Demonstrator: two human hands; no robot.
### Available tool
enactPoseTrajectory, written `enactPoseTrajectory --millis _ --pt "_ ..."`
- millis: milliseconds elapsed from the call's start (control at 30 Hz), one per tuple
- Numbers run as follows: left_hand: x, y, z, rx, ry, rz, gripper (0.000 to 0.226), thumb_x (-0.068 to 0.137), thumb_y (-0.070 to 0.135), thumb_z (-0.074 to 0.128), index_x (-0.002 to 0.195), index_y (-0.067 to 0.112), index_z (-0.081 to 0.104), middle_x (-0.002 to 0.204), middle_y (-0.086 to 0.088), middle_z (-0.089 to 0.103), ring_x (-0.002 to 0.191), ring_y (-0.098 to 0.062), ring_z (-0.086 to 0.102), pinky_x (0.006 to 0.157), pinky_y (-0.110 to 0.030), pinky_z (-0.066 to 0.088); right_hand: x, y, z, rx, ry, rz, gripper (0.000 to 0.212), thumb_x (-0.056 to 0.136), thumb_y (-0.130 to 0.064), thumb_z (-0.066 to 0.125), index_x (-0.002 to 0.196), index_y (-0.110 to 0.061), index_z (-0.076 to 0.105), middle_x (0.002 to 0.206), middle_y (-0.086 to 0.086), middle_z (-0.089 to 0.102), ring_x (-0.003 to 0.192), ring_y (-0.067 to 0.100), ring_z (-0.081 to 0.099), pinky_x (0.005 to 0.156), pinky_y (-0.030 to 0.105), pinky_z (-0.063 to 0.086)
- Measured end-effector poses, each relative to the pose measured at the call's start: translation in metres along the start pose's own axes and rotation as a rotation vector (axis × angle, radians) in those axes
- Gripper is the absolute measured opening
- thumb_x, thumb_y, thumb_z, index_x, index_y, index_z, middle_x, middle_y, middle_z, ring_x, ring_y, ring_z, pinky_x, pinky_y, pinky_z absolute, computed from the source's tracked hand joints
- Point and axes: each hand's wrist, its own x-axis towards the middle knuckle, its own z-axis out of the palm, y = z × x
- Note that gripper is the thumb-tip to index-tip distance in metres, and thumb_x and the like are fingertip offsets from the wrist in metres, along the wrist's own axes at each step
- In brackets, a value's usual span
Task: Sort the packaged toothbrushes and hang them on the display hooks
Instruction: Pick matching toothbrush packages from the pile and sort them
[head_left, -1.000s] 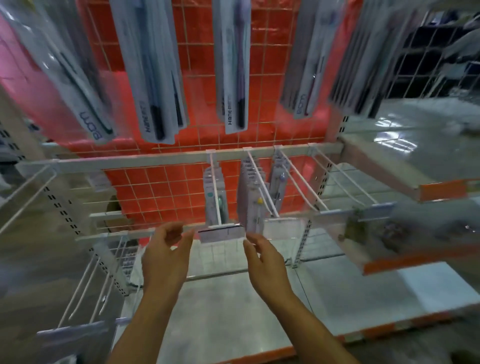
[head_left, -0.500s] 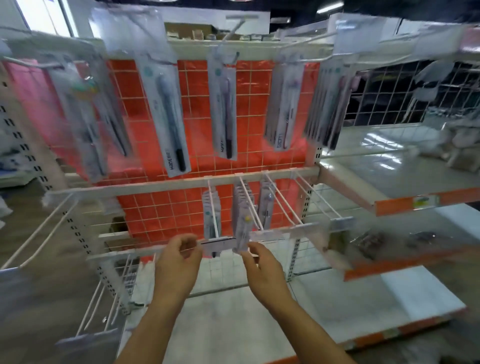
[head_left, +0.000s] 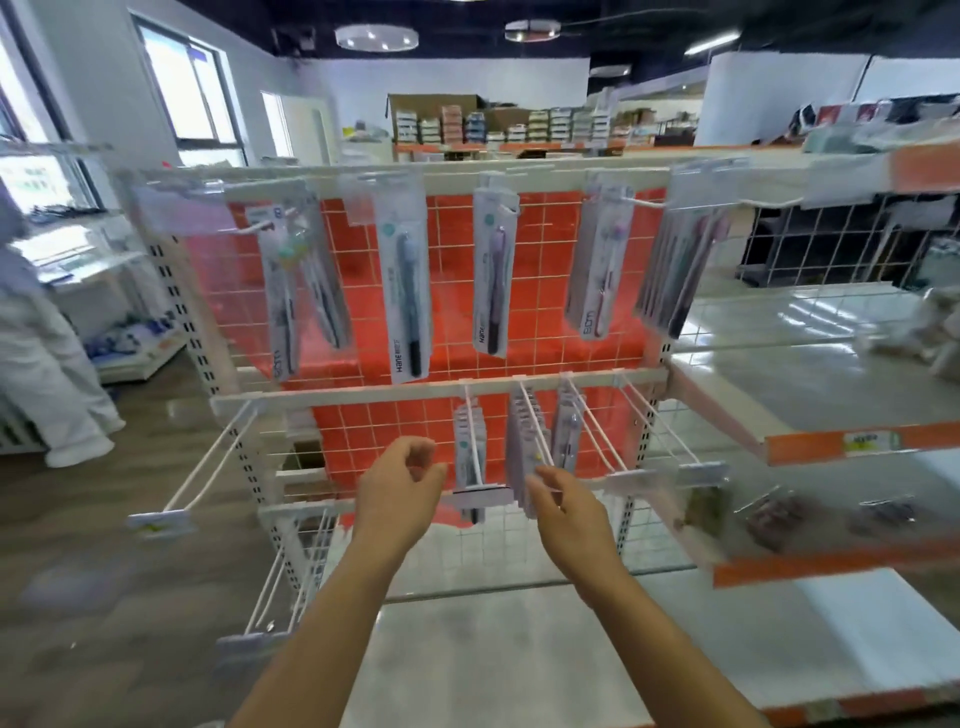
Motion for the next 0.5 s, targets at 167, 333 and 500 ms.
enactPoseTrajectory --millis 167,333,500 --pt "-0.009 0.024 -0.019 0.024 0.031 0.039 0.018 0.09 0.021 0.063 0.108 0.022 0.06 0.103 0.007 0.062 0.099 -0.013 0.059 0.091 -0.035 0.051 0.0 -0.019 -0.024 0.054 0.032 -0.023 0.036 0.099 -0.03 0.045 0.13 -0.013 0.055 0.126 0.002 0.059 0.114 0.016 0.053 0.098 0.032 0.043" --pt "-0.014 0.045 -0.031 0.022 0.069 0.057 0.015 0.091 0.021 0.062 0.104 0.026 0.057 0.102 0.008 0.061 0.099 -0.011 0.058 0.089 -0.029 0.05 0.009 -0.032 -0.052 0.13 0.077 -0.055 0.028 0.097 -0.028 0.046 0.116 -0.014 0.063 0.1 -0.006 0.063 0.093 0.01 0.058 0.078 0.026 0.046" --pt "-0.014 0.059 -0.027 0.044 0.093 0.042 0.018 0.089 0.025 0.064 0.107 0.027 0.059 0.1 0.011 0.061 0.098 -0.009 0.058 0.09 -0.032 0.052 0.015 -0.038 -0.078 0.141 0.071 -0.07 0.027 0.097 -0.029 0.048 0.117 -0.017 0.062 0.105 -0.005 0.065 0.098 0.009 0.059 0.088 0.032 0.05"
